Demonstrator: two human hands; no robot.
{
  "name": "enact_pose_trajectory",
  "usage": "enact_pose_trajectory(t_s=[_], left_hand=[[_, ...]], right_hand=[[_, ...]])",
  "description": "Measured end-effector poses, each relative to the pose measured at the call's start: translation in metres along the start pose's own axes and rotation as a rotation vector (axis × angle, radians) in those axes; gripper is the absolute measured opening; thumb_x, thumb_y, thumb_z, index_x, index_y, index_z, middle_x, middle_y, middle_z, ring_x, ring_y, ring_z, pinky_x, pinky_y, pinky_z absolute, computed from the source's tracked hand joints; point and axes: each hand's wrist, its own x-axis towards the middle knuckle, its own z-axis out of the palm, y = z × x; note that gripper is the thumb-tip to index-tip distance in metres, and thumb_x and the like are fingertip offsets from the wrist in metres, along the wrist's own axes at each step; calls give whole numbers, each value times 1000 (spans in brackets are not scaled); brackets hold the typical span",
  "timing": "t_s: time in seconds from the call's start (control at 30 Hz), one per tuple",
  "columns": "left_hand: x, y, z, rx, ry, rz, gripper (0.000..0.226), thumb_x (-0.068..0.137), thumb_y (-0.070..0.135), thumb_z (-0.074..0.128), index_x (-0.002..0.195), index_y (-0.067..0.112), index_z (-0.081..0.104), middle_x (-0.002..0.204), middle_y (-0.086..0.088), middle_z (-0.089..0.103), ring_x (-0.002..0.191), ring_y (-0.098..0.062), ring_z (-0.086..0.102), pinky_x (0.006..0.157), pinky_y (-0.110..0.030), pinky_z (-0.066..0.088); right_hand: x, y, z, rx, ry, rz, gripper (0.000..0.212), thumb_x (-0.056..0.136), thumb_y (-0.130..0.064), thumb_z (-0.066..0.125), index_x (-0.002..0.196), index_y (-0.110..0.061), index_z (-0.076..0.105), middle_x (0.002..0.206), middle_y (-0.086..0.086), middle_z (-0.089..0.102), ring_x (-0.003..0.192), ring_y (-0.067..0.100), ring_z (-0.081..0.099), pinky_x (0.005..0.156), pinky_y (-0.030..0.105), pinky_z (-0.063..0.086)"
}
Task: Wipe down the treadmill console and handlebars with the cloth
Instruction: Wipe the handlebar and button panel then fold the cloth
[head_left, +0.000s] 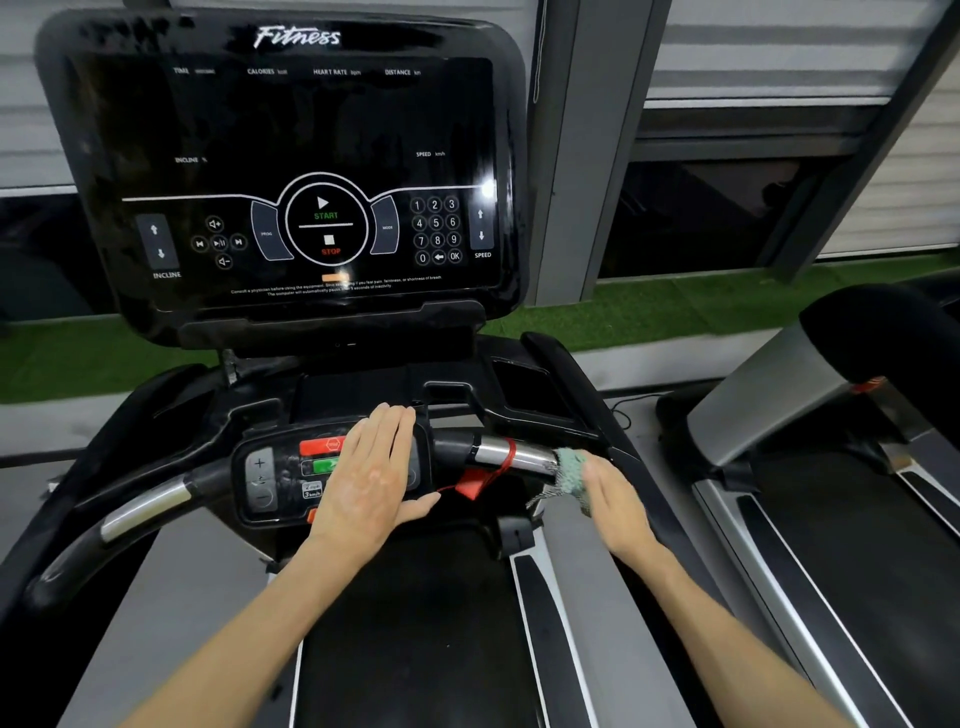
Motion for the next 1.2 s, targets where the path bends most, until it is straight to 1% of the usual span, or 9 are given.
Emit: enact_pose_trajectory(t_s=[0.1,0.2,0.3,0.37,0.47,0.6,0.77,1.07,1.2], left_hand=[[-1,0,0,7,3,4,105,69,63,71,139,-9,40,134,-24,52,130,-38,49,108,-49,43],[-1,1,1,-1,17,1,105,70,62,72,139,-9,40,134,-24,52,131,-38,48,110,-48,41],[0,1,0,-10,24,4,105,68,61,74,138,-9,42,132,-24,53,129,-39,50,110,-48,42],[0,0,1,1,14,6,105,68,63,73,137,-10,42,132,-24,53,128,-39,50,110,-47,41],[0,0,0,4,4,8,105,69,65,70,137,-9,42,131,-23,53,128,-38,50,110,-47,41],[0,1,-2,-13,-1,6,105,66,64,74,137,-8,44,131,-23,55,127,-38,51,110,-46,41],[-1,1,-3,-35,35,0,108,61,61,79,136,-7,41,130,-22,56,127,-37,53,109,-46,41],[-1,1,-1,-61,23,-4,111,59,67,78,137,-6,46,133,-20,56,128,-35,53,108,-45,44],[1,2,-14,-75,-87,-18,113,75,72,63,150,-3,26,153,-19,36,146,-32,29,121,-42,19]], right_hand=[[-2,4,5,56,95,11,38,105,-21,27,125,-23,59,120,-10,60,112,-6,49,103,16,34],[-3,-7,36,165,367,133,41,103,-20,26,118,-17,63,116,-3,65,114,13,57,106,35,39],[-7,-33,61,288,484,339,38,105,-20,29,129,-9,56,132,5,58,134,23,42,115,28,24],[-5,-49,70,264,445,340,39,105,-22,28,133,-12,53,137,-2,53,139,21,34,116,30,19],[4,-70,64,124,382,173,41,103,-31,23,120,-20,59,119,-9,59,121,19,50,111,41,30],[31,-114,42,-160,96,-52,38,95,-19,27,92,-10,64,80,5,66,76,27,62,76,44,49],[66,-175,56,-363,-263,-220,22,97,-11,36,89,-7,56,87,12,65,81,35,62,69,41,46],[28,-162,46,18,-107,-260,32,101,-15,43,127,-13,60,124,-1,65,117,9,57,101,24,42],[41,-175,21,205,-70,-136,29,102,-13,42,112,-16,69,106,-13,69,102,-11,58,91,9,42]])
